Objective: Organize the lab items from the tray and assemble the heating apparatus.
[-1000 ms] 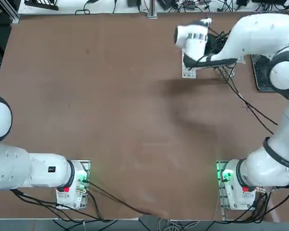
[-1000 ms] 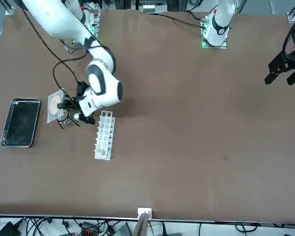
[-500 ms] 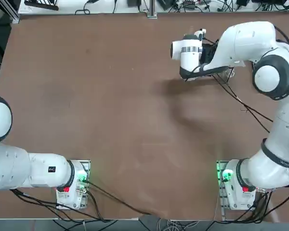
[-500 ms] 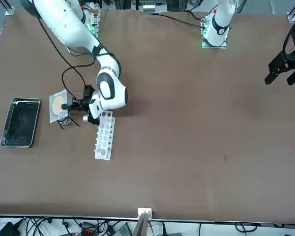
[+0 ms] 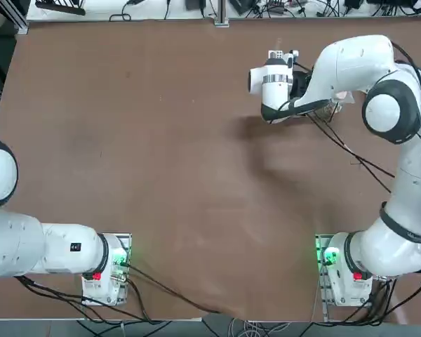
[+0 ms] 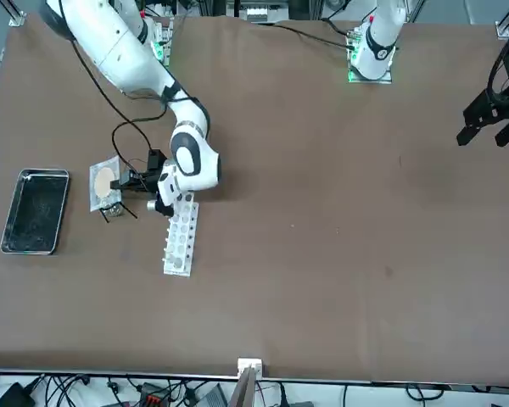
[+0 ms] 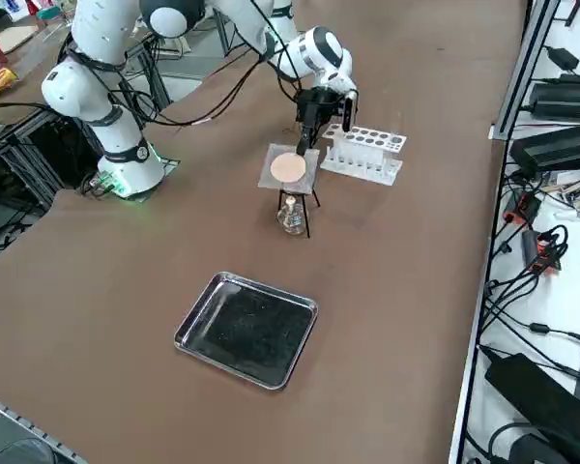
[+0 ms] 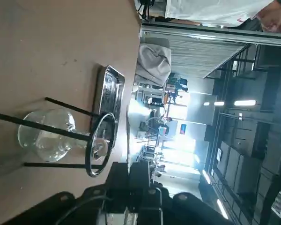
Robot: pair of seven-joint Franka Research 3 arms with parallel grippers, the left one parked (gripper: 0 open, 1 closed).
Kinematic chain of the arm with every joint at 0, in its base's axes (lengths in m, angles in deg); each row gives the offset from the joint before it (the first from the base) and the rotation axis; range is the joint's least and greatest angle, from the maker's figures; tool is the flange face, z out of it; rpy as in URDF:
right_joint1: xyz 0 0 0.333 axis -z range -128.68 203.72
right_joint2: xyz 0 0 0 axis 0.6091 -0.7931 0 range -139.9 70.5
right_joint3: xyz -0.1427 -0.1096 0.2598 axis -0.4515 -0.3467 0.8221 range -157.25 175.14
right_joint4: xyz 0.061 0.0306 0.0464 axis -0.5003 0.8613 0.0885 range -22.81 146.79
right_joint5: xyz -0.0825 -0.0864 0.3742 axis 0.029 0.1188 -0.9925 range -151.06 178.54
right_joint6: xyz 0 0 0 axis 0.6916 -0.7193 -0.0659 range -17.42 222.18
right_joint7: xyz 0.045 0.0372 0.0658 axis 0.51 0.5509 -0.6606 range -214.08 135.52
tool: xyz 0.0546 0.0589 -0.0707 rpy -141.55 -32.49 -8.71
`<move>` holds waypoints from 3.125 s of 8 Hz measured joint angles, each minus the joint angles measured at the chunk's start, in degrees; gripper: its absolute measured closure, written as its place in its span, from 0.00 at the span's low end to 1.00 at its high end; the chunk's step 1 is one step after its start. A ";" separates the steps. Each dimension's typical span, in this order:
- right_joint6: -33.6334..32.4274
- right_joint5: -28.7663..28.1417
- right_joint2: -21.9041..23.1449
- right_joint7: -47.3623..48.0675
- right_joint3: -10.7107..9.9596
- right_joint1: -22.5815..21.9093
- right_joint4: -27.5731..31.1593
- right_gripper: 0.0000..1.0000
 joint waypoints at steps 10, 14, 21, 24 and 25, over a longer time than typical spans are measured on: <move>0.03 1.94 -2.05 1.61 -1.59 -0.59 -0.72 0.86; 0.03 1.94 -2.46 1.69 -1.61 -0.59 -0.89 0.66; 0.06 2.08 -2.49 -2.56 -1.70 -0.59 -2.92 0.37; 0.54 2.59 -2.87 -3.06 -2.01 -0.55 -3.18 0.25; 0.57 2.62 -3.27 -3.07 -2.02 -0.56 -3.18 0.18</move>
